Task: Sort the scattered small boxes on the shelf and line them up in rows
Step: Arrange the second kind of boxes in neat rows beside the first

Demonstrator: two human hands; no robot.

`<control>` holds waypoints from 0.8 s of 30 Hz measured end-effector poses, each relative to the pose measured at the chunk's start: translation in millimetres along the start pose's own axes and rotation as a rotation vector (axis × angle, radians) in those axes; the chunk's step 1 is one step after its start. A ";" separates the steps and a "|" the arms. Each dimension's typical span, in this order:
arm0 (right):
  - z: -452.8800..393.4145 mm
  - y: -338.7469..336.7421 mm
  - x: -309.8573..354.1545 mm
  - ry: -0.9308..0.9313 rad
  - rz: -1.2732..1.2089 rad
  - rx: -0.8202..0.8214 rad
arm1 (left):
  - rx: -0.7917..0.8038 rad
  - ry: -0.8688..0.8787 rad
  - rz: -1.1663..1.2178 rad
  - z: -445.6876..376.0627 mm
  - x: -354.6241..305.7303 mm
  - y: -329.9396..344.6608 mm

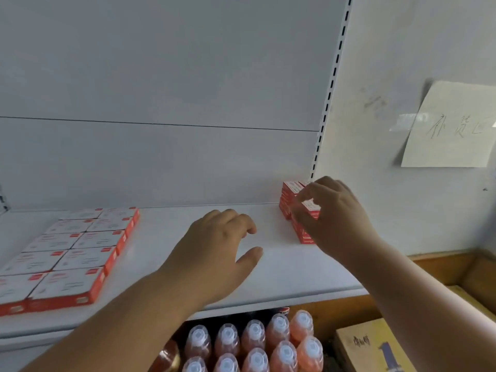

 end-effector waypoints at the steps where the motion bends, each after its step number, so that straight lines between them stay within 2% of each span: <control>1: -5.2 -0.5 -11.9 0.044 0.026 0.010 | -0.003 -0.009 0.006 -5.3 -8.3 4.4; 5: -12.5 10.2 -52.8 0.222 0.166 0.227 | 0.005 -0.038 0.013 -23.6 -32.3 19.1; 7: -10.9 14.7 -69.0 0.290 0.186 0.273 | 0.026 -0.066 0.033 -35.7 -41.0 27.4; 13: -3.5 15.6 -98.6 0.427 0.022 0.288 | 0.136 -0.429 0.253 -99.2 -60.6 62.6; 16: -5.5 12.5 -99.2 0.411 -0.006 0.241 | 0.197 -0.545 0.352 -120.4 -66.7 77.3; 21: -7.1 14.9 -91.0 0.376 -0.128 0.090 | 0.106 -0.609 0.432 -116.6 -66.5 77.9; 24: -8.4 15.5 -76.1 0.338 -0.216 -0.008 | 0.012 -0.671 0.646 -105.4 -62.8 67.5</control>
Point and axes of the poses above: each hand's wrist, its own z-axis away from the middle knuckle, its own y-axis out of the palm, x = y × z, the point moved 3 cm from there along -z, towards the middle knuckle, and after that the axes turned 9 degrees about -y, right-handed, at the moved point
